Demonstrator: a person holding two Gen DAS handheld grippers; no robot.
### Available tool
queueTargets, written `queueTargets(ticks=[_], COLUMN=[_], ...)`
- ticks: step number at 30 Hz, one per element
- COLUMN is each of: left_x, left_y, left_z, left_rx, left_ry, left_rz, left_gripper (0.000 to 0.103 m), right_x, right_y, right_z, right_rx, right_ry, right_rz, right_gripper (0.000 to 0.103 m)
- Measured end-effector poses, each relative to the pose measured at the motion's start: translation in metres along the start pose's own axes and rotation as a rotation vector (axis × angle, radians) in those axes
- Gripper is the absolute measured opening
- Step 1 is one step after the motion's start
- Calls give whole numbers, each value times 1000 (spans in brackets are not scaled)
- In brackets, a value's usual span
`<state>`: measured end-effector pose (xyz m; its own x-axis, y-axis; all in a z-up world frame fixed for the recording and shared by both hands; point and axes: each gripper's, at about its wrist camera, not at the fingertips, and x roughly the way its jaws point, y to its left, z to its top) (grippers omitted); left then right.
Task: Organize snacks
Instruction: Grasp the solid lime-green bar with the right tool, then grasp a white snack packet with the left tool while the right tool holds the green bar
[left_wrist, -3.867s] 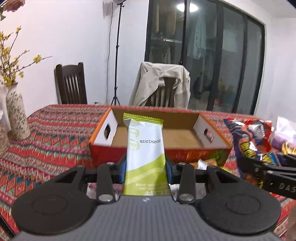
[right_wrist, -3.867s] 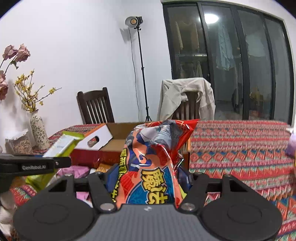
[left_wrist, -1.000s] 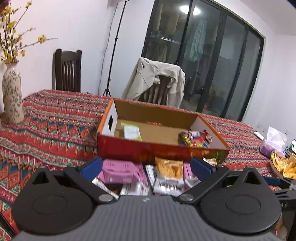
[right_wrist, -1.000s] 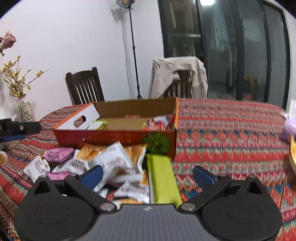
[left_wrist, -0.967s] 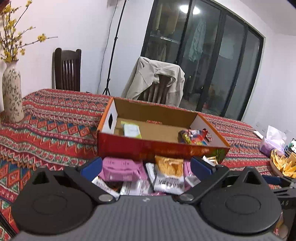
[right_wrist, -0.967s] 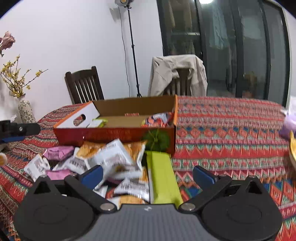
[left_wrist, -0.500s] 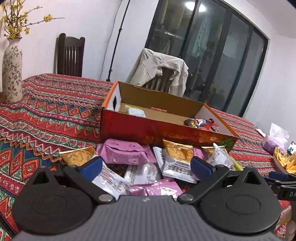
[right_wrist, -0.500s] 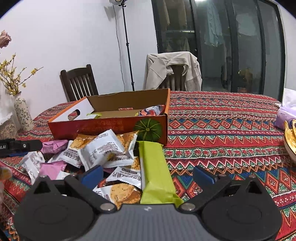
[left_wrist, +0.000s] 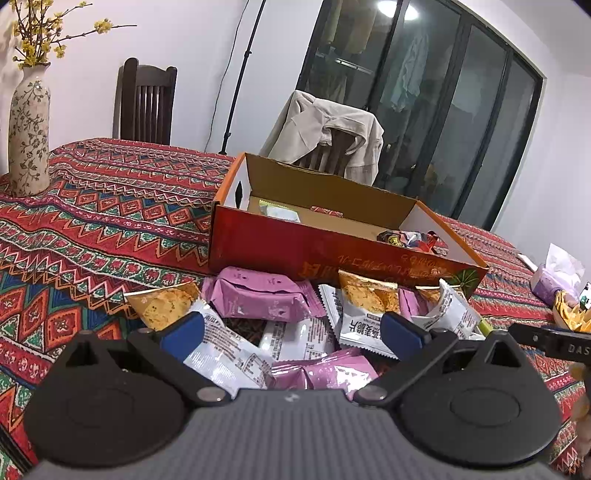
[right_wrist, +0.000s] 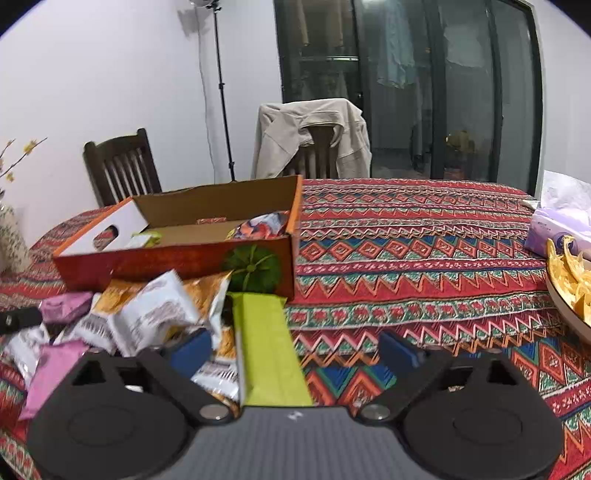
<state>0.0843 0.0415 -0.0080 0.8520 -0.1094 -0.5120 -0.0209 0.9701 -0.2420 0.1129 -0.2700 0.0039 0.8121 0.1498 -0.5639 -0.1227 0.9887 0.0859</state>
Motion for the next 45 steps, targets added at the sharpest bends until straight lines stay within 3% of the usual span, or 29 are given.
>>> queueTargets(ticks=[3,5,8,12,14,17,23,31,36,45], left_x=[2,2,3,1,3,3,-3,-14,-15,7], left_y=[-1,-1,-1,-4,-4,-4,-3,-8,-6,5], left_z=[-1,-1,-2,-3,-4,-4,-5,2,7,7], left_rx=[8,8,10,22,18,15,9,17,51,53], left_ry=[7,8,14,2,13,12,-17,-43,3,98], left_rz=[12,12,4,-11,-12,-11,-2,116,221,314], left_gripper=[103,103,103,103,103,103,103,103,103,103], right_x=[15,27,44,42,39,34,10,-4,-7,-14], right_y=[4,3,-1,-1,1,5,8,3,-1,-6], right_z=[2,1,-5,-8,-10,-13,-14,-10,-10,-12], right_rx=[-37,-23,33,32,29,8,-17,4,11,27], right_ry=[35,71,114,94,87,64,-75,-152,-157,-179], right_rz=[-1,22,101,116,145,152,115,121,153,170], right_gripper=[83,66,60,54,39,35,35,35,35,35])
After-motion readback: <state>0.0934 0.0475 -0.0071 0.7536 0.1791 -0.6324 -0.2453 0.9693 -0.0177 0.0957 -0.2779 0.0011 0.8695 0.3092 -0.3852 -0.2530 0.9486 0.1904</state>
